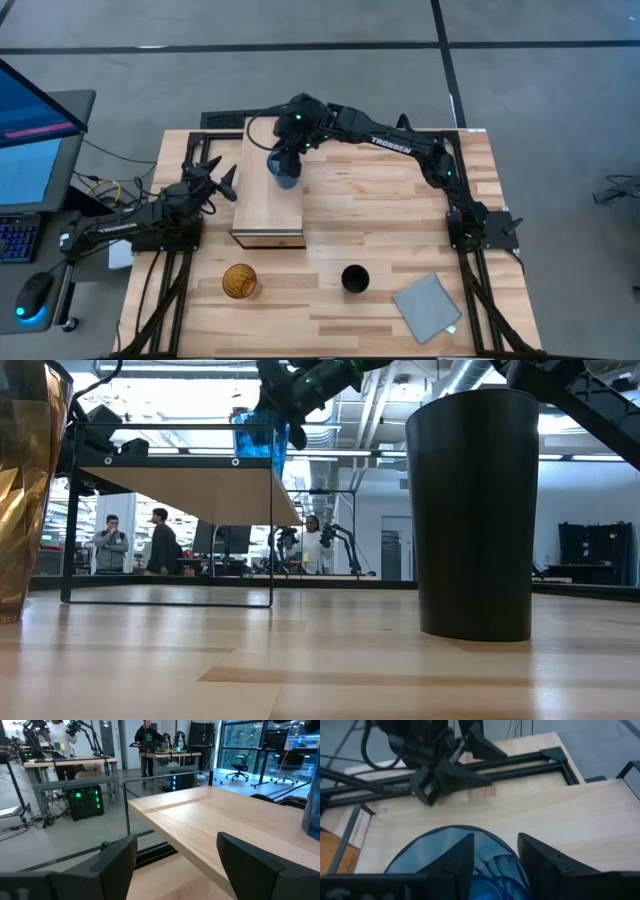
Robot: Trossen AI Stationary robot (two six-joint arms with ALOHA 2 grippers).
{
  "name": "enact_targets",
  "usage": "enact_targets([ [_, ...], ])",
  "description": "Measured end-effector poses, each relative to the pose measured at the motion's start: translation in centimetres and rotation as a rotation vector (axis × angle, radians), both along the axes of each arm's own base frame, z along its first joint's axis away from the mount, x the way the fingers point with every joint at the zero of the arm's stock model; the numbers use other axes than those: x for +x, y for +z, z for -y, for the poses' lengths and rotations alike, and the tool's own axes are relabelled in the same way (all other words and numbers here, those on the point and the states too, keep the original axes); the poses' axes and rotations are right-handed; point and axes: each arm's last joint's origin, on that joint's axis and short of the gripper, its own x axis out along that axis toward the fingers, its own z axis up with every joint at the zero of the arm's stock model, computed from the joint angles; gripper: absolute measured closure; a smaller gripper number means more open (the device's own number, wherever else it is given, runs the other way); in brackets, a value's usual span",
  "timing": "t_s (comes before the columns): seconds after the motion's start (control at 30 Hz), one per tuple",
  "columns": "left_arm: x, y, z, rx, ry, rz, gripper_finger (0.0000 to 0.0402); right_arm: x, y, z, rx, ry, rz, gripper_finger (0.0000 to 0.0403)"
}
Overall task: Stack small to large cups/mugs on shelf
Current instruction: Put the blue cup on the shelf
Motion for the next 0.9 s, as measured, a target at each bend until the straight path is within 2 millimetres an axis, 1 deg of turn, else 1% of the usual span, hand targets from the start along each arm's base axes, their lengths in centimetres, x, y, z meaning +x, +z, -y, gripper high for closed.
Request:
enact_targets([
  [0.27, 0.0, 0.0, 0.0, 0.0, 0.0, 0.001, 0.0136, 0.2, 0.3, 0.1, -0.008, -0.006, 0.04, 0.0229],
  [0.5, 0.0, 0.0, 0.0, -0.001, 0.0, 0.001, 0.0136, 0.6, 1.1, 0.3, -0.007, -0.027, 0.126, 0.0231],
  [0.57, 0.0, 0.0, 0.0, 0.0, 0.0, 0.001, 0.0136, 0.5, 1.5, 0.3, -0.011, -0.027, 0.139, 0.0231],
  [0.67, 0.0, 0.0, 0.0, 0.0, 0.0, 0.0, 0.0136, 0.2, 2.5, 0.2, -0.022, -0.023, 0.179, 0.0232],
  [0.77, 0.0, 0.0, 0.0, 0.0, 0.0, 0.0, 0.0136, -0.7, 4.3, -0.3, -0.018, 0.003, 0.217, 0.0234],
  [0.9, 0.0, 0.0, 0.0, 0.0, 0.001, 0.0, 0.0136, -2.3, 6.9, -1.5, 0.01, 0.083, 0.262, 0.0237],
])
